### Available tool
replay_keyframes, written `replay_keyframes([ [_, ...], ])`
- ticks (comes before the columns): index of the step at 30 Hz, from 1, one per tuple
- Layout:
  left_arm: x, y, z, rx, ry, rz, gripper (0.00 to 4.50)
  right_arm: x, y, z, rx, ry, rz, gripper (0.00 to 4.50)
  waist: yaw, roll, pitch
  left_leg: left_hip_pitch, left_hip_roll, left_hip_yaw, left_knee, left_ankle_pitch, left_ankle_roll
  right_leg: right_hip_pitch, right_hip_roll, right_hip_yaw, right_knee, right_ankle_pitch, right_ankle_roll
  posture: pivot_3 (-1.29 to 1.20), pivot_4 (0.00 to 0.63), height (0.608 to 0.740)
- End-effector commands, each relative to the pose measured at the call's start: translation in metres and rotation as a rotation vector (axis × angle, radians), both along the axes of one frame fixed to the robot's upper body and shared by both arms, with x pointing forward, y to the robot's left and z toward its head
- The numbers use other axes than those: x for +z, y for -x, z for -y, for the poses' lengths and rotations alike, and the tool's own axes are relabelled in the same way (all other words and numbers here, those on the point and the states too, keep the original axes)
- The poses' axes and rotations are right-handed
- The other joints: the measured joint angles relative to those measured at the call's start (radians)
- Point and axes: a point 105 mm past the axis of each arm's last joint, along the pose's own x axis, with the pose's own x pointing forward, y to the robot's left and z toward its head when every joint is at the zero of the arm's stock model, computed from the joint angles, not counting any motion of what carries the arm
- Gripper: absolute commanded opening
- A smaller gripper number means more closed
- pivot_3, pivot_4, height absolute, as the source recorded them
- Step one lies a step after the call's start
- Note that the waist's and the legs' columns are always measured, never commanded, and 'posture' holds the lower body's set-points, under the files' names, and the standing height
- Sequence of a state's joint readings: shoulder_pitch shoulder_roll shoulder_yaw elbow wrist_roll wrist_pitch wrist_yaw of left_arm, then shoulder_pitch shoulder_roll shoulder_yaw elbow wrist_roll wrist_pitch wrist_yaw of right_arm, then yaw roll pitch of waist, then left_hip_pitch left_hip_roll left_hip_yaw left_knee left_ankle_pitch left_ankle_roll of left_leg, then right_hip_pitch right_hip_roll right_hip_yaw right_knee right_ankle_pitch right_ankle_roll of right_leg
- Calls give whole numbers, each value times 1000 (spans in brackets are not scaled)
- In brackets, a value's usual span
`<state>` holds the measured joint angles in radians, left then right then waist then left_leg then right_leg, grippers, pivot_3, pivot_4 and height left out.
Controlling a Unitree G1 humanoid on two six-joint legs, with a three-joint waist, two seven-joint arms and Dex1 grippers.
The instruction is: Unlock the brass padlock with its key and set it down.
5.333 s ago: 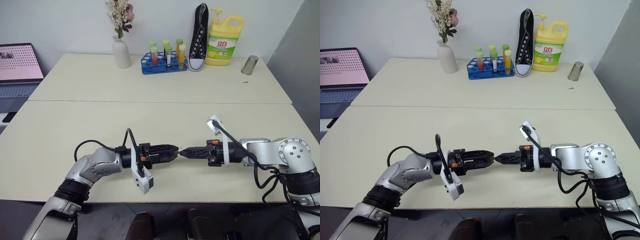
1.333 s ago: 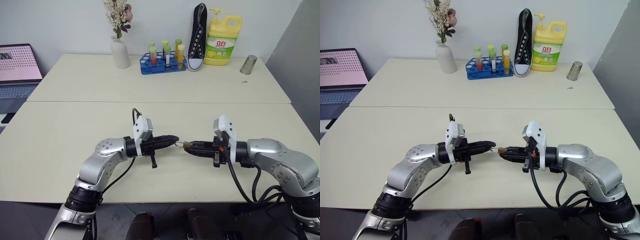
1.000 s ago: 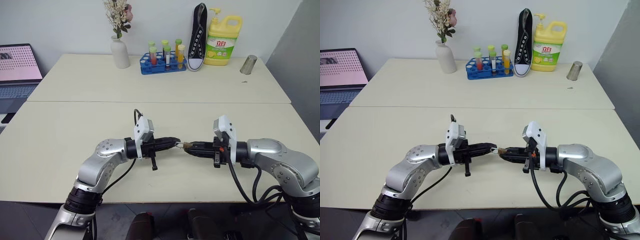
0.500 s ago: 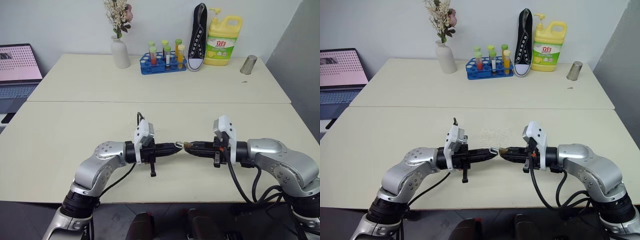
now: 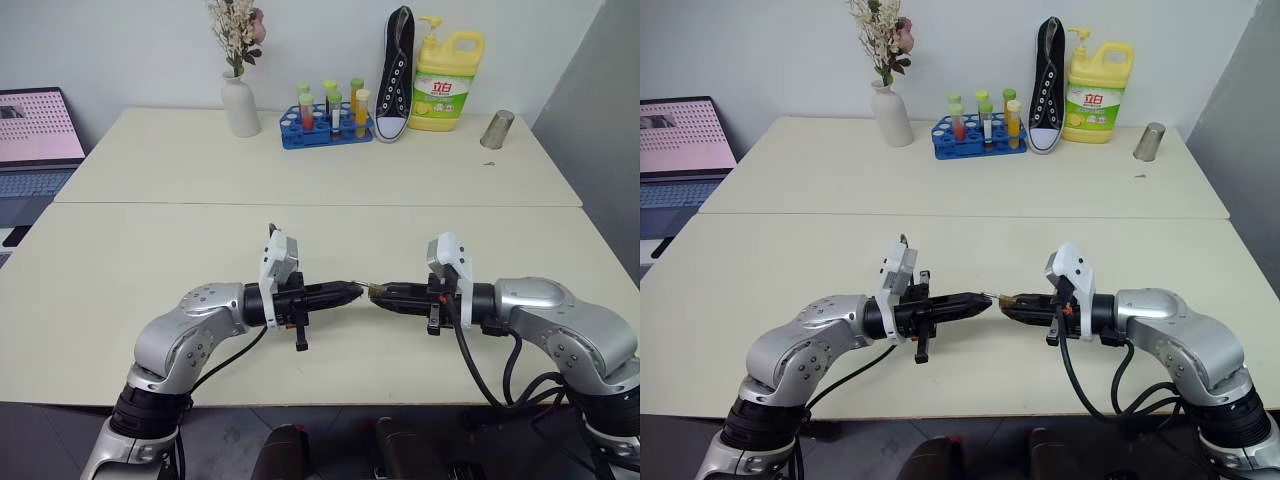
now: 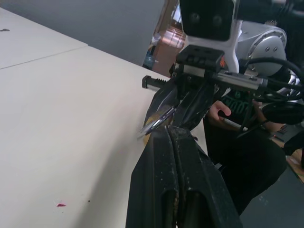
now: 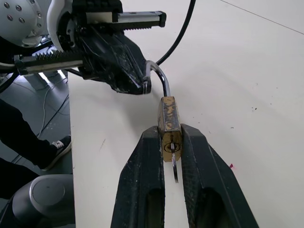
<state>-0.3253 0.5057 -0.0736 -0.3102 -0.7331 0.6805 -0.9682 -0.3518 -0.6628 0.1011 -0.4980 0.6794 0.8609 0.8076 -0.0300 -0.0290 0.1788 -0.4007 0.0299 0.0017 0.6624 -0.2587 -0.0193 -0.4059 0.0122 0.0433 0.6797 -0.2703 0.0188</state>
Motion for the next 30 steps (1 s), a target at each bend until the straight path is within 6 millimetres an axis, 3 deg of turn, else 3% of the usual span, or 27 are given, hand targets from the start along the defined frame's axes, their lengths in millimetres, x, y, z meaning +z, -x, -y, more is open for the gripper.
replay_keyframes([
  [1, 16, 1, 2, -1, 36, 46, 0, 5, 3, -1, 24, -2, 33, 160, 0, 0, 0, 0, 0, 0, 0, 0, 0, 0, 0, 0, 0, 0, 0, 0, 150, 740],
  [15, 12, -4, 0, 41, -26, 126, 0, 3, 3, -1, 23, -2, 29, 160, 0, 0, 0, 0, 0, 0, 0, 0, 0, 0, 0, 0, 0, 0, 0, 0, 150, 740],
  [22, -8, -11, -17, 69, -273, 479, 0, 3, 1, 7, -13, -24, -42, 160, 0, 0, 0, 0, 0, 0, 0, 0, 0, 0, 0, 0, 0, 0, 0, 0, 150, 740],
  [26, -24, -5, -30, 15, -404, 641, 850, -1, 0, 8, -31, -39, -141, 160, 1, 0, 0, 0, 0, 1, -1, 0, 0, 0, 0, 1, 0, 0, -1, 0, 150, 740],
  [30, -26, -6, -36, 45, -388, 637, 2209, -10, -1, 5, -33, -21, -201, 160, 1, 0, 0, 0, 0, 1, -1, 0, 0, 0, -3, 1, -1, 0, -1, 0, 150, 740],
])
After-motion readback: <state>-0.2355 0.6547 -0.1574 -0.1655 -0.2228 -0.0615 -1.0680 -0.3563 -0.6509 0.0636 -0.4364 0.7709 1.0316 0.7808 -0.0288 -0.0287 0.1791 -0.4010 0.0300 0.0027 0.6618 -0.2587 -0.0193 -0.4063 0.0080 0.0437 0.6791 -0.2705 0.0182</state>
